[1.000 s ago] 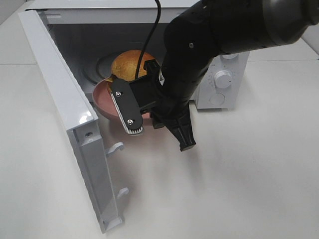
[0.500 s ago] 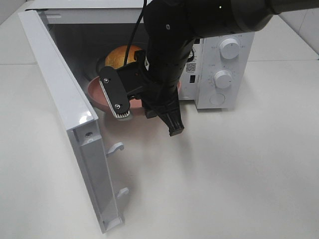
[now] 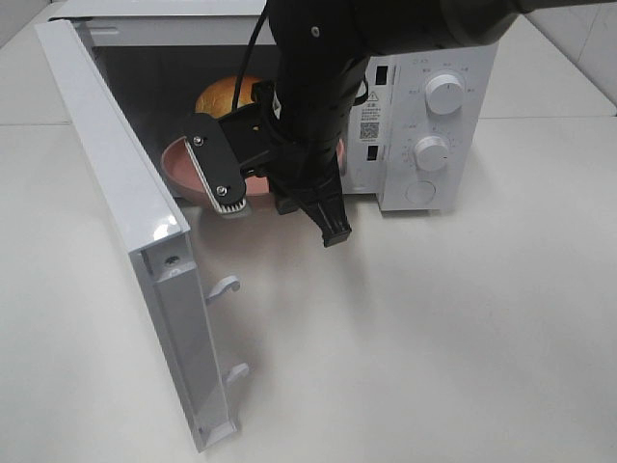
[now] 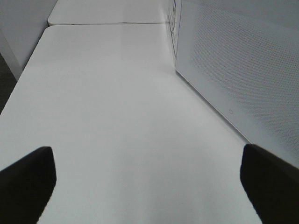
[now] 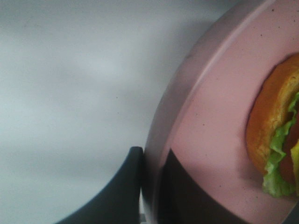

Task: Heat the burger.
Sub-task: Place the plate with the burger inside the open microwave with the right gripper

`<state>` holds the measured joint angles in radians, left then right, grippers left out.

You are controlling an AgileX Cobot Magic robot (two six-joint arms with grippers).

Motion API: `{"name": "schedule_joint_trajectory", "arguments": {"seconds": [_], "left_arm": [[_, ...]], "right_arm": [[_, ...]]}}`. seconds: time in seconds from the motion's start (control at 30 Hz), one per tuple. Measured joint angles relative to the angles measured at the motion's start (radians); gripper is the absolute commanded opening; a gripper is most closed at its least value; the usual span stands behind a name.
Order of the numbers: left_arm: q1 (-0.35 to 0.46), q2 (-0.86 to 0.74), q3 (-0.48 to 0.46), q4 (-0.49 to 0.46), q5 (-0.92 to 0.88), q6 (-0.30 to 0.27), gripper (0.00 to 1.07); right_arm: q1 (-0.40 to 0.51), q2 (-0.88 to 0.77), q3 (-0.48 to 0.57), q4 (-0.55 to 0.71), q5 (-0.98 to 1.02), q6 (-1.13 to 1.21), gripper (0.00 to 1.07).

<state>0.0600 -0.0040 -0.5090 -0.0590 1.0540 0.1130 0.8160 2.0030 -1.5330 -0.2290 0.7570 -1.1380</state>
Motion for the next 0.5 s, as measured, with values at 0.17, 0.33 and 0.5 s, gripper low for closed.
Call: {"name": "schedule_joint_trajectory", "arguments": {"seconds": [0.17, 0.33, 0.5], "left_arm": [[0.000, 0.000, 0.000, 0.000, 0.000, 0.000, 1.05], [0.000, 0.000, 0.000, 0.000, 0.000, 0.000, 1.05], [0.000, 0.000, 0.000, 0.000, 0.000, 0.000, 1.05]], "right_arm": [[-0.002, 0.000, -0.017, -0.020, -0.011, 0.000, 0.00], [-0.004, 0.013, -0.025, -0.039, -0.008, 0.000, 0.00], [-0.006, 0.061, -0.081, -0.051, -0.007, 0.001, 0.00]]}}
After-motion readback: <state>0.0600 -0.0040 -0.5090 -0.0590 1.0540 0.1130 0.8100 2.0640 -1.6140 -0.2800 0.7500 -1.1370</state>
